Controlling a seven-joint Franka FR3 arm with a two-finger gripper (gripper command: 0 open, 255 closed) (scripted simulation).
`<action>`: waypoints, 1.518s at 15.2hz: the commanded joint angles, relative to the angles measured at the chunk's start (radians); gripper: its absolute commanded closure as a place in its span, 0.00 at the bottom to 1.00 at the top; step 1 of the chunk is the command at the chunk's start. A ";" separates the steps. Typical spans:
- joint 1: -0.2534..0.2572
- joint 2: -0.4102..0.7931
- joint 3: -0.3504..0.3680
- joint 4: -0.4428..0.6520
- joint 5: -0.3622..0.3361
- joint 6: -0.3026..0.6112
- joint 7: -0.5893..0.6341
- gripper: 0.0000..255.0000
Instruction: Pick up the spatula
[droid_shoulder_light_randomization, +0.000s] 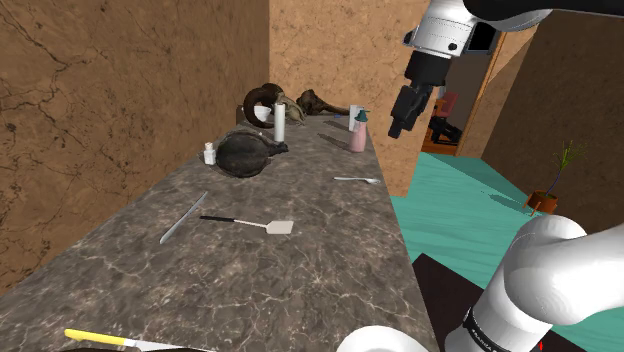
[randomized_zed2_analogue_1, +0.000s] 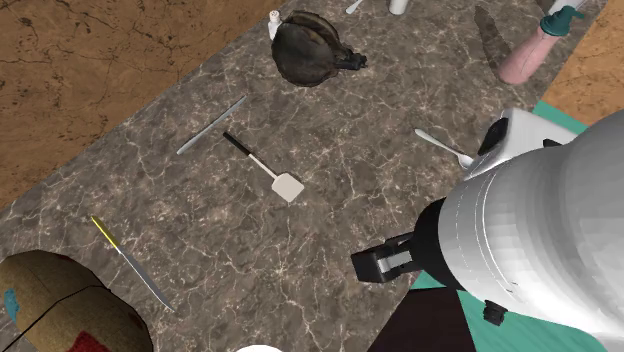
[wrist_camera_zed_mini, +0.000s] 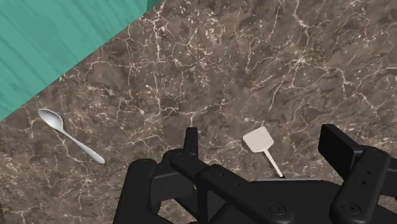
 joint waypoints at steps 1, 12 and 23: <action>0.000 0.000 0.000 0.000 0.000 0.000 0.000 0.00; 0.055 0.326 0.050 0.008 0.012 0.298 -0.074 0.00; 0.099 0.710 0.108 0.161 -0.014 0.508 -0.124 0.00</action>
